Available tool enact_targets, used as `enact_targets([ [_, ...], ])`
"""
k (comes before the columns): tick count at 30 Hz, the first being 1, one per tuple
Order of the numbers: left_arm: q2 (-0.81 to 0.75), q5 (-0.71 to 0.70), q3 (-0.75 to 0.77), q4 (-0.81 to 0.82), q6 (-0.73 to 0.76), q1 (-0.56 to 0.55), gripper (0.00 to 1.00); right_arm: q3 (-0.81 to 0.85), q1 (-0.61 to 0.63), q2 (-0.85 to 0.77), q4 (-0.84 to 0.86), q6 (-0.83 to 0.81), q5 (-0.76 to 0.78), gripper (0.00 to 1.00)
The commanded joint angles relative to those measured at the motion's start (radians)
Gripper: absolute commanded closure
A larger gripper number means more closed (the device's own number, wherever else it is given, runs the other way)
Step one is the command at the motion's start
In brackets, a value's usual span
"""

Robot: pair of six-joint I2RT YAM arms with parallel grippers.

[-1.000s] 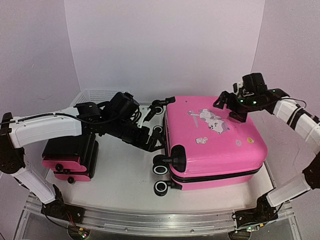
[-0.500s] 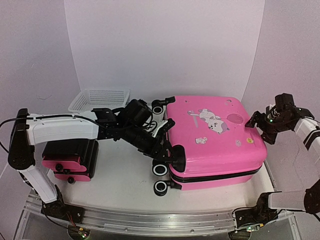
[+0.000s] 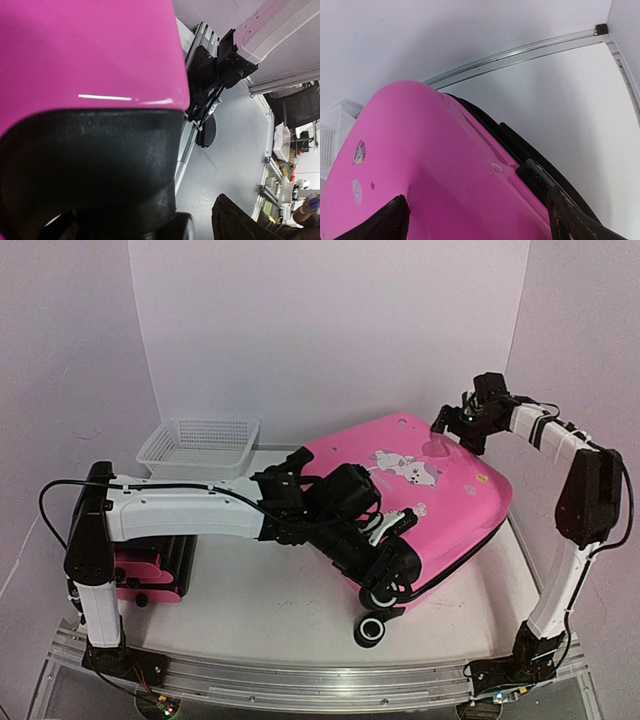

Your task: Open, take out, and arrange the luggage

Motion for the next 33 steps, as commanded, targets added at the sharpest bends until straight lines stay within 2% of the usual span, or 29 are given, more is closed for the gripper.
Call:
enact_targets([
  [1,-0.093,-0.174,0.036,-0.026,0.106,0.015,0.12,0.092,0.083,0.003,-0.348,-0.079,-0.024,0.04],
  [4,-0.204,-0.275,0.017,-0.104,0.168,0.042,0.01,0.059,0.083,-0.13,-0.454,-0.135,0.204,0.02],
  [7,-0.33,-0.282,-0.043,-0.131,0.169,0.152,0.01,-0.058,0.083,-0.302,-0.508,-0.135,0.278,0.02],
  [10,-0.408,-0.303,-0.095,-0.133,0.186,0.305,0.01,-0.198,0.083,-0.472,-0.515,-0.079,0.229,0.02],
  [12,-0.409,-0.281,-0.084,-0.136,0.188,0.428,0.01,-0.29,0.083,-0.589,-0.511,-0.035,0.137,0.02],
  [17,-0.266,-0.173,0.048,-0.129,0.17,0.594,0.01,-0.487,0.082,-0.777,-0.422,0.171,-0.036,0.02],
  [20,-0.165,-0.126,0.146,-0.123,0.179,0.641,0.0,-0.562,0.082,-0.842,-0.376,0.26,-0.055,0.02],
  [26,0.019,0.096,0.278,-0.114,0.166,0.671,0.01,-0.645,0.08,-0.855,-0.284,0.361,-0.094,0.02],
  [29,0.019,0.095,0.216,-0.114,0.152,0.67,0.03,-0.708,0.08,-0.831,-0.155,0.409,-0.171,0.02],
  [33,-0.04,0.091,0.098,-0.113,0.156,0.61,0.14,-0.683,0.079,-0.746,-0.116,0.366,-0.159,0.02],
])
